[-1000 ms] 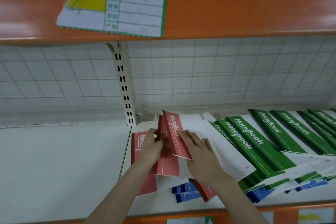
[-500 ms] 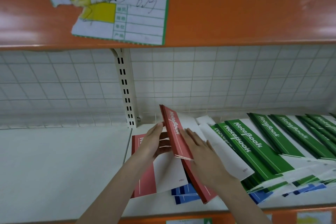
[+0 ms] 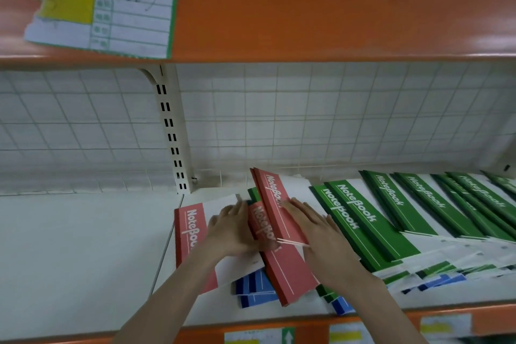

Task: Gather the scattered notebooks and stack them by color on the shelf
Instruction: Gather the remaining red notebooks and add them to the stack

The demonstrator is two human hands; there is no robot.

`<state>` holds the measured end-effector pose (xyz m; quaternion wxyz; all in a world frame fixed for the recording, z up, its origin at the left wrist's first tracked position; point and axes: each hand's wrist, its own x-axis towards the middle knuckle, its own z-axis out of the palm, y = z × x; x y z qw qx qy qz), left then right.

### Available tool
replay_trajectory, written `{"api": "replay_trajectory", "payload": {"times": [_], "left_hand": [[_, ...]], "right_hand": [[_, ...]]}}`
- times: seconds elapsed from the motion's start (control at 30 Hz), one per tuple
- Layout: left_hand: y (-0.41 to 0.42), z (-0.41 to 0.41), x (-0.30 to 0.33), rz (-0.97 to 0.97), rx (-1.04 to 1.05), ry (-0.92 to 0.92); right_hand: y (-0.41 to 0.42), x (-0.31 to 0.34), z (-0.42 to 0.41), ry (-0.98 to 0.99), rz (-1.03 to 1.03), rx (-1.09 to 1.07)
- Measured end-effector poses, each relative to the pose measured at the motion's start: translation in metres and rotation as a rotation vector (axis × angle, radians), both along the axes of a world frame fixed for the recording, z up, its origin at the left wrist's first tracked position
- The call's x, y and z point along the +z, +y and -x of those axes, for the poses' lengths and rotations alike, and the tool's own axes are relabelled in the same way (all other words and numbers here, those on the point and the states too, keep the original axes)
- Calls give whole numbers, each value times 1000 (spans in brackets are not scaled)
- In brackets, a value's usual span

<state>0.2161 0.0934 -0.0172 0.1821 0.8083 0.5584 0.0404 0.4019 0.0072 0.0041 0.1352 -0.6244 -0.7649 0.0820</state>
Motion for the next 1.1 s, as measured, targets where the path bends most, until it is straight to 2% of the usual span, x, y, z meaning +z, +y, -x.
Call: {"api": "replay_trajectory", "payload": {"times": [0.17, 0.37, 0.73, 0.87, 1.0, 1.1], "left_hand": [[2, 8, -7, -2, 33, 63], [5, 5, -15, -127, 133, -73], [11, 1, -12, -58, 274, -349], [4, -6, -11, -90, 240, -414], [-2, -13, -7, -218, 229, -617], [-9, -17, 0, -93, 274, -930]], "right_hand": [[-1, -4, -3, 13, -21, 31], [0, -10, -1, -41, -44, 39], [-1, -12, 1, -84, -40, 49], [0, -13, 2, -102, -39, 44], [0, -14, 2, -121, -30, 48], [0, -11, 0, -94, -26, 54]]}}
